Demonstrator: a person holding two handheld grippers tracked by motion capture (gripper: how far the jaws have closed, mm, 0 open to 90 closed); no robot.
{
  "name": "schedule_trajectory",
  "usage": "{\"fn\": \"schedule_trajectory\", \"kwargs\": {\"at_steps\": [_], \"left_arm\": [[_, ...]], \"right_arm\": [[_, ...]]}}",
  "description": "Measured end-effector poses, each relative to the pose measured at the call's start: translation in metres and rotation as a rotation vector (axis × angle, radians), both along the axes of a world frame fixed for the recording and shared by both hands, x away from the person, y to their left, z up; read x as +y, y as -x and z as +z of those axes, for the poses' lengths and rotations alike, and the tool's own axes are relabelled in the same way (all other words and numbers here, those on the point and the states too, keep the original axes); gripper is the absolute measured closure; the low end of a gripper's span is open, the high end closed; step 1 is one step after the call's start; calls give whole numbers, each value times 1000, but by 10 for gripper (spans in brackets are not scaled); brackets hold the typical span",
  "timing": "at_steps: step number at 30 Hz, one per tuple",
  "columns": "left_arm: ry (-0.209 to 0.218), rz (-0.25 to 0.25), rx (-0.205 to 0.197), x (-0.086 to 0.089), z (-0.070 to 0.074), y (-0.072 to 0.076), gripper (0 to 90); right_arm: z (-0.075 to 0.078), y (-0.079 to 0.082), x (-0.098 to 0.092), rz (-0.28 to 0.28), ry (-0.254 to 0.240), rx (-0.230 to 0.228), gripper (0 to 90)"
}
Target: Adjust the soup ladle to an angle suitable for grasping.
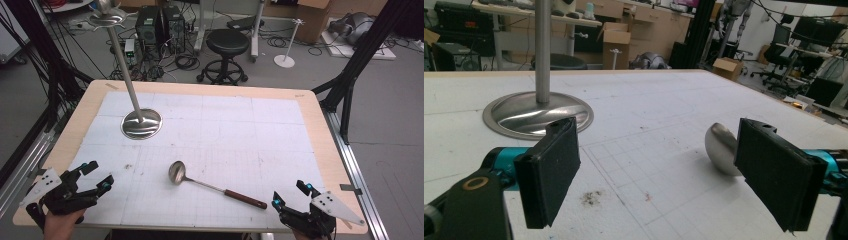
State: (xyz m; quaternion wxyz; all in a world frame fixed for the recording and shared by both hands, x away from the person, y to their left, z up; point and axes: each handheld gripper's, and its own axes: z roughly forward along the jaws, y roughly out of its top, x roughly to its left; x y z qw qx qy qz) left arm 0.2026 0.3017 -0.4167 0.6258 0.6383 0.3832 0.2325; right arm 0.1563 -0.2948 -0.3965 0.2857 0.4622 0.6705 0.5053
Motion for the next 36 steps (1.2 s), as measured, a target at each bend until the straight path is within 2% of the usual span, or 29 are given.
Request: {"fn": "schedule_trajectory", "kwargs": {"at_steps": [4,5,7,9,11,12,13,14,15,16,17,18,19,20,22,26,27,29,31,32,33,35,36], "left_arm": [[6,11,4,0,0,-1,189],[7,17,7,1,0,-1,189],[6,17,7,1,0,-1,189],[3,18,10,1,0,0,189],[-3,14,15,1,0,0,189],[-3,13,15,1,0,0,190],[1,11,14,0,0,0,190],[3,7,14,0,0,0,190],[0,2,13,0,0,0,191],[-4,-1,15,0,0,0,194],[-7,-6,16,0,0,0,194],[-7,-7,16,0,0,0,195],[-9,-7,16,0,0,1,195],[-9,-7,16,0,0,1,195],[-6,-7,16,0,0,0,196],[-12,-8,25,-1,-1,-1,196],[-13,-5,26,-1,-1,-1,197],[-14,-5,26,-2,-1,-1,199],[-19,-4,28,-2,-2,-1,200],[-21,-4,29,-2,-2,-1,200],[-22,-3,30,-2,-2,-2,200],[-20,-3,30,-2,-2,-1,201],[-18,-1,30,-2,-2,-1,203]], "right_arm": [[-1,0,-1,19,-7,-2,152],[-2,-1,-1,37,-15,5,191],[-2,-1,0,43,-19,3,201],[0,2,1,48,-37,-4,291],[1,3,2,51,-37,-9,320],[2,6,6,59,-32,-7,435],[2,6,6,59,-32,-7,435],[2,6,8,66,-21,-7,516],[2,7,10,78,-11,-1,634],[0,7,13,102,7,19,753],[-1,7,15,116,21,32,792],[-6,6,20,168,70,74,867],[-8,6,23,197,96,89,891],[-8,6,23,197,96,89,891],[-14,4,31,230,142,133,891],[-19,1,37,258,164,156,892],[-23,-1,40,275,186,179,892],[-25,-2,42,285,193,189,891],[-30,-7,46,308,195,217,892],[-35,-14,53,335,211,245,892],[-35,-14,53,335,211,245,892],[-40,-18,60,360,241,274,892],[-43,-21,65,373,277,301,892]]}}
